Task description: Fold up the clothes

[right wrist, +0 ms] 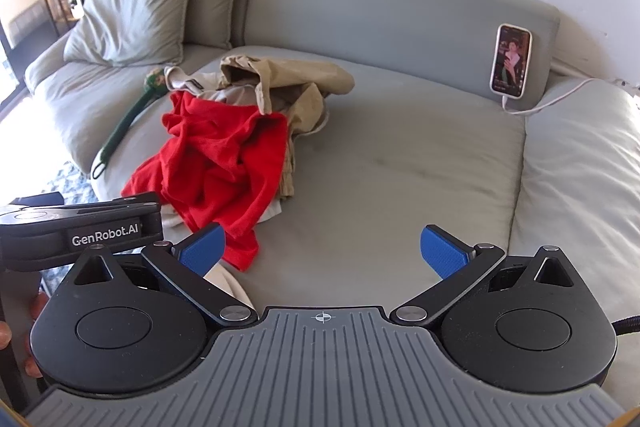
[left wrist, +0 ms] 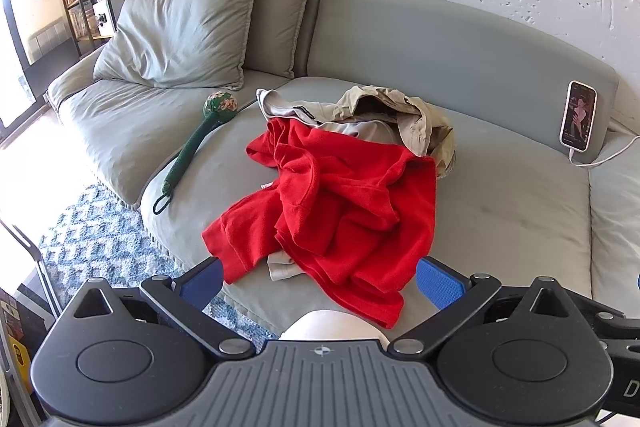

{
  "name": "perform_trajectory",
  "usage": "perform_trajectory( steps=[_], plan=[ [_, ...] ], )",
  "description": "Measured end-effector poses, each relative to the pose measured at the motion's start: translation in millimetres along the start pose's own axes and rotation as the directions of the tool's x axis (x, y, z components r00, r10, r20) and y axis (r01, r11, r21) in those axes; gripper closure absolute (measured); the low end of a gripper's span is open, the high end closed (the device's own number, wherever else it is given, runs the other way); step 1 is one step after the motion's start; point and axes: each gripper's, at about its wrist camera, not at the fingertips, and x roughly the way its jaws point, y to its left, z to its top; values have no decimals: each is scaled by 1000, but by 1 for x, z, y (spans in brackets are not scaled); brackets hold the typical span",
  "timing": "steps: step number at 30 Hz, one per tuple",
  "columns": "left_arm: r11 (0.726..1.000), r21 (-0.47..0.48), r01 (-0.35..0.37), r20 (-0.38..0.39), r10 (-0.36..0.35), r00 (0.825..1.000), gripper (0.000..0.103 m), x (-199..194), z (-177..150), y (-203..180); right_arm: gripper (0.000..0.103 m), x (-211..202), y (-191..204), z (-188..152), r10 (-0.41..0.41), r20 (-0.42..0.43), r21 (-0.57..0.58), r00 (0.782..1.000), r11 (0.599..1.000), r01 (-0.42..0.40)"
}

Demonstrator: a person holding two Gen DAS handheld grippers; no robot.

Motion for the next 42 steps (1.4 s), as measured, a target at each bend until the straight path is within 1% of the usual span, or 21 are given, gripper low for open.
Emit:
perform_trajectory(
  steps=[16,27,32,34,37,40,42],
  plan=[
    [1000,1,1,-6,-1,1000,1,1,-1,0,0,1,-2,0,-1,-2,3,1000,1000,1],
    [1000,0,-1,-15,1,1000,1,8,-2,0,0,8,-1,0,-3,-16,1,1000,1000,3],
    [1000,-29,6,-13,-6,1000,1,15,-2,3,0,15,-1,0,-4,-28,3,1000,1000,4],
    [999,-51,18,-14,-19,1000,1,21,-2,6,0,19,-2,1,-3,-26,7,1000,1000,3],
    [996,-76,43,-27,-45,999,1,30,0,11,0,24,-4,5,10,6,28,1000,1000,-10],
    [997,-76,29,-17,-31,999,1,38,-1,14,0,30,-10,11,27,69,65,997,997,-31],
    [995,-92,34,-21,-36,999,1,44,0,19,0,36,-14,18,45,99,104,994,993,-56]
  ],
)
